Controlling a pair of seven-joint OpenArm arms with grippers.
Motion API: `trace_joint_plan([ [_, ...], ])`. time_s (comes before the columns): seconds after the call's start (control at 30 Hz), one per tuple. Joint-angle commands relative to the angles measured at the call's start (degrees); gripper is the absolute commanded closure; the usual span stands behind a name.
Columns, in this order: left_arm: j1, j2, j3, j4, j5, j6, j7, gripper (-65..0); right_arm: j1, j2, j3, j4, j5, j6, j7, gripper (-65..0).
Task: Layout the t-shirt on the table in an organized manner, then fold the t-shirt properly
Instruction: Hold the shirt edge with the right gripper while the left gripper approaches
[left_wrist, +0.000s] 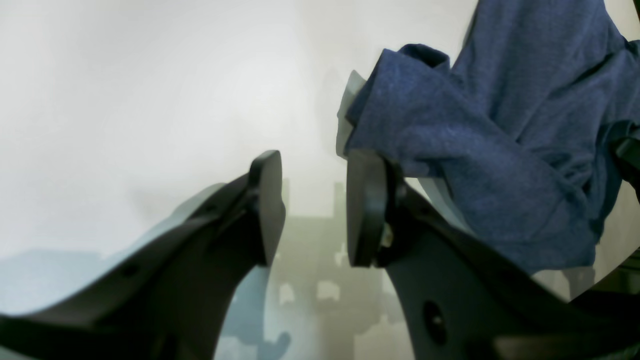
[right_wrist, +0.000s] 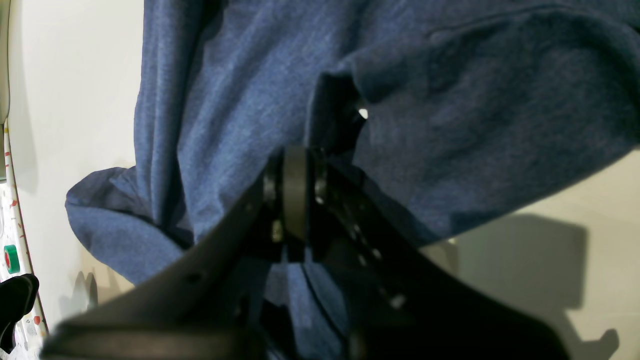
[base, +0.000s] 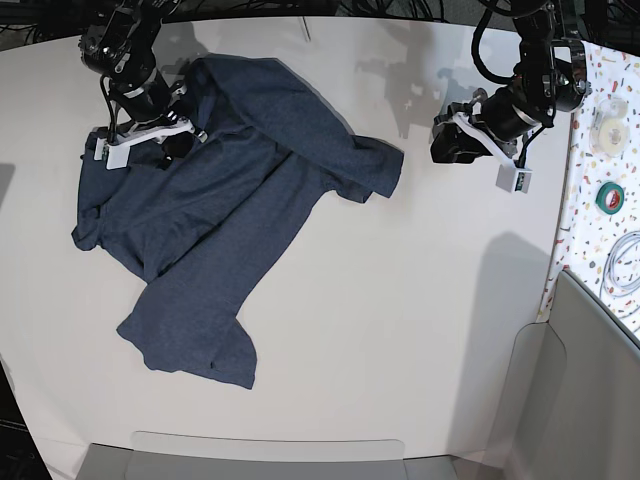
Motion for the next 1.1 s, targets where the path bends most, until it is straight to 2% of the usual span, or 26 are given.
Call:
trace_joint_plan([
  [0.0, -0.4, -0.4, -0.1, 0.9, -0.8, -0.3, -1.2, -19.9, 0.3, 0.1, -0.1, 0.8, 0.9, 0.5, 0.8, -1.5],
  [0.83, -0.4, -0.4, 0.0, 0.8, -0.8, -0.3, -1.1, -19.9, 1.9, 0.1, -0.1, -1.6, 0.9, 0.5, 0.8, -1.5],
  [1.07, -0.4, -0.5, -0.3, 0.8, -0.8, -0.3, -1.1, -19.9, 1.6, 0.5, 0.4, 1.6, 3.3, 0.5, 0.9, -1.5],
])
